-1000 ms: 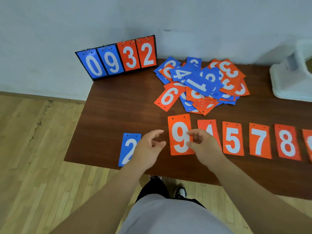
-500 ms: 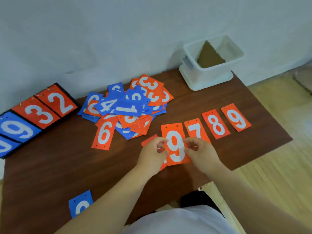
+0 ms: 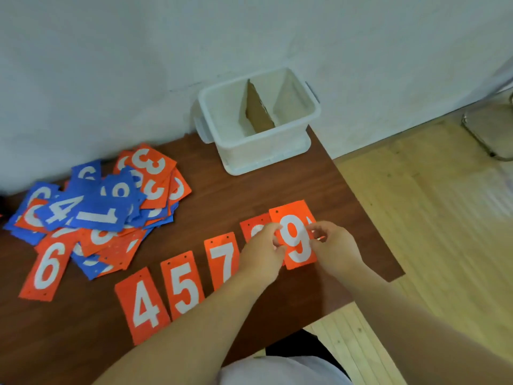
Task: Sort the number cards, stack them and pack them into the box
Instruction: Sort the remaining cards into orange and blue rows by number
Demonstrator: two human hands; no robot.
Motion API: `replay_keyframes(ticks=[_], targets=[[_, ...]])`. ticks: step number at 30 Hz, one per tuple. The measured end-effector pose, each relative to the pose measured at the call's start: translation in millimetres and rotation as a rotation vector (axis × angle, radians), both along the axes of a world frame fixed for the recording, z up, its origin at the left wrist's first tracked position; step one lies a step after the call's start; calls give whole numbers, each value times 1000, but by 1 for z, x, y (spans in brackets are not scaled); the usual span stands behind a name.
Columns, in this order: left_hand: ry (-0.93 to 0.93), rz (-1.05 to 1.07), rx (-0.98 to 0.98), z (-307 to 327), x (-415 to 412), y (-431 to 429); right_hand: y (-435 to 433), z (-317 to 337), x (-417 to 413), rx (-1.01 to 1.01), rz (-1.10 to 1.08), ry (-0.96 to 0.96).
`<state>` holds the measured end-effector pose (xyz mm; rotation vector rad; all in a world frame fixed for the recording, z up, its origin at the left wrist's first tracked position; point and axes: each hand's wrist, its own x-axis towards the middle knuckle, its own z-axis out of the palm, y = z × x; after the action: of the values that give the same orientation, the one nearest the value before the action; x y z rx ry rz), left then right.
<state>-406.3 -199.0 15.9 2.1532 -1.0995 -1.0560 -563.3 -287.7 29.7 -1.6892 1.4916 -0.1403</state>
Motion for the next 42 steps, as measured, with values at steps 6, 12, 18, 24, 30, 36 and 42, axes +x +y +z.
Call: replay_keyframes(ticks=[6,12,18,24,30,36,42], targets=[[-121,-35,62,-17,-25,-40,-46,-26,-15,20,94,69],[-243,-24,120,-12,-13,-34,-61,-28,-21,-41,170,211],[-320,164,215,11,53,28,-52,-1,23,-120,322,172],[-337,396,263,36,130,111,-11,22,129,-135,561,82],[-382,545,280,47,213,202,41,26,222,-185,682,23],[-411,645,322,45,288,268,75,15,285,-214,649,12],[-391,648,395,27,346,290,96,2,339,-176,605,81]])
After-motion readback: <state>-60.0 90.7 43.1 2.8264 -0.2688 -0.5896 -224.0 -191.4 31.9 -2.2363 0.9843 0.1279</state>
